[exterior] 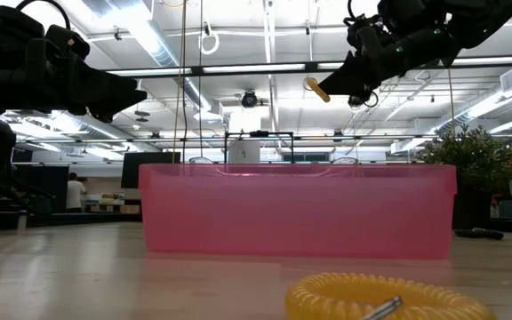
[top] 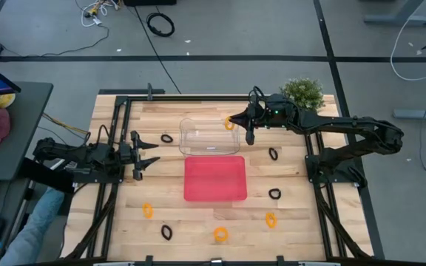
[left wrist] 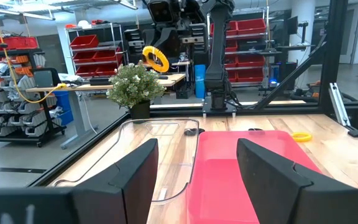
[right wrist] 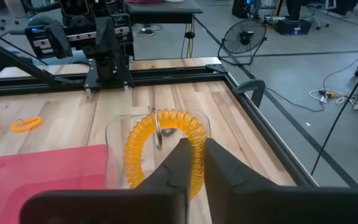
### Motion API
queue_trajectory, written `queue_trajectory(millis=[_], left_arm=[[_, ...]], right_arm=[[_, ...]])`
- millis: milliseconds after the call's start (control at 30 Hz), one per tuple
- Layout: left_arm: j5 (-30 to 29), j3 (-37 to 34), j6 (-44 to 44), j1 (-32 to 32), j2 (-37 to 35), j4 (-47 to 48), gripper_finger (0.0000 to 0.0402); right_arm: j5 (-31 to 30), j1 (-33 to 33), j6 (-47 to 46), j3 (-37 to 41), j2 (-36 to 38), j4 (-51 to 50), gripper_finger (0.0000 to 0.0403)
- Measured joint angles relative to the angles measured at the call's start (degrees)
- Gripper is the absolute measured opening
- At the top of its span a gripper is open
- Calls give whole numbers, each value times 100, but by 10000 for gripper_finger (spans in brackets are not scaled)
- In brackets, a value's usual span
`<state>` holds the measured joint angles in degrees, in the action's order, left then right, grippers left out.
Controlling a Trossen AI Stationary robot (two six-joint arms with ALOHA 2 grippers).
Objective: Sort spring keychains
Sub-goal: Put the yellow spring keychain into the transparent bin
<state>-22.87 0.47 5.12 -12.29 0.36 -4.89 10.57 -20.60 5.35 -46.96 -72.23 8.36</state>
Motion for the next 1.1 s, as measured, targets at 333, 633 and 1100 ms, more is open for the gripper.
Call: queue_trajectory(millis=[333,633,1100], left_arm=[[-1,0,-2,0,1,0,222],[-1,-1,-1,2,0,0,222],[0,0,0,0,-1,-2,222]], right_arm=[[0,0,-14,0,0,68,76],[0,0,-35,0,0,61,118],[-4,112,-147,4,520,-734,159]])
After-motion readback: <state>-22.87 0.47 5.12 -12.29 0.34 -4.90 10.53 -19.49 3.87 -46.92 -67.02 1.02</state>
